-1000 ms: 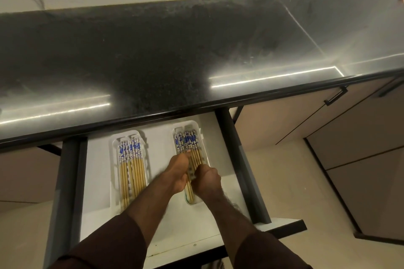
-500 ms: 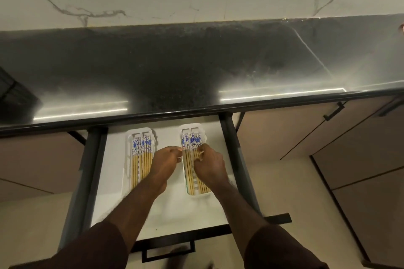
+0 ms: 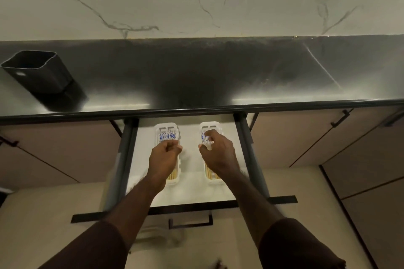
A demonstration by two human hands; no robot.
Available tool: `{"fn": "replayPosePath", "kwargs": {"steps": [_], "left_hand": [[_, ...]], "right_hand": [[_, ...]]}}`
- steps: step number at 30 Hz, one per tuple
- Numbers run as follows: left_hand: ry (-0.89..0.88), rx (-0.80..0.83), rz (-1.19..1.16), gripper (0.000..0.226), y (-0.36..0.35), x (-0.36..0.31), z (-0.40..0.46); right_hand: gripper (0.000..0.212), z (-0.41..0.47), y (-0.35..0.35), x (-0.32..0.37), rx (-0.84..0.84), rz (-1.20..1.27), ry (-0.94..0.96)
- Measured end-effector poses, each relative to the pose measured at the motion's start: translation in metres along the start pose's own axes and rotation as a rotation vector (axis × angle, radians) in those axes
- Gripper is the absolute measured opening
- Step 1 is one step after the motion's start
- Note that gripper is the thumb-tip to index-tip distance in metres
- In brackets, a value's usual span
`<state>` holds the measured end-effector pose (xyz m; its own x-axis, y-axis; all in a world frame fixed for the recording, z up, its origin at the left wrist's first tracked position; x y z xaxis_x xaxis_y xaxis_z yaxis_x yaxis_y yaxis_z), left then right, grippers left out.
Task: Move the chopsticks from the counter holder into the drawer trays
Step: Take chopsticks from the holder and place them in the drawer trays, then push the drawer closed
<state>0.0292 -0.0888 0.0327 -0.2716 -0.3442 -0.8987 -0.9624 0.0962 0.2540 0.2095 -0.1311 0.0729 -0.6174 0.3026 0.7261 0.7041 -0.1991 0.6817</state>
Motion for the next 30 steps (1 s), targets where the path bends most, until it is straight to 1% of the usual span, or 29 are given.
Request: {"fn": "replayPosePath", "kwargs": {"steps": [5,10,16,19,22,26,30], "left_hand": [[0.001,0.048,-0.036,0.027,0.027,0.017,-0.017],[-0.009,0.098,-0.032,0.028,0.050,0.040,-0.034],[-0.039,0.145,-0.005,0.028,0.056,0.060,-0.051],[-0.067,0.125,-0.010,0.023,0.060,0.068,-0.059],[-0.105,0.059,-0.065,0.019,0.072,0.081,-0.069],[-0.110,0.031,-0.011,0.017,0.078,0.108,-0.081],[-0.017,-0.013,0.035,0.018,0.083,0.132,-0.079]], "right_hand": [[0.044,-0.033,-0.020,0.008,-0.031,0.008,-0.047],[0.041,-0.072,-0.040,0.013,-0.072,0.009,-0.063],[0.038,-0.108,-0.043,0.002,-0.152,0.004,-0.071],[0.028,-0.121,-0.043,-0.013,-0.180,0.007,-0.132],[0.017,-0.138,-0.048,-0.032,-0.218,0.016,-0.207],[0.025,-0.158,-0.063,-0.060,-0.239,0.043,-0.347],[0.031,-0.166,-0.078,-0.084,-0.245,0.134,-0.469]]}}
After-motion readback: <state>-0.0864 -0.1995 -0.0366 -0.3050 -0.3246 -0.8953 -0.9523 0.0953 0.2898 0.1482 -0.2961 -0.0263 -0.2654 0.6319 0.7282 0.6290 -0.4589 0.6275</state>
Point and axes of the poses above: each hand's wrist, its own z-axis towards the middle knuckle, its own y-axis out of the back of the hand, x = y × z, the point moved 9 cm from there along z, towards the middle knuckle, and after that the axes turned 1 degree about x, right-handed, at the moved point
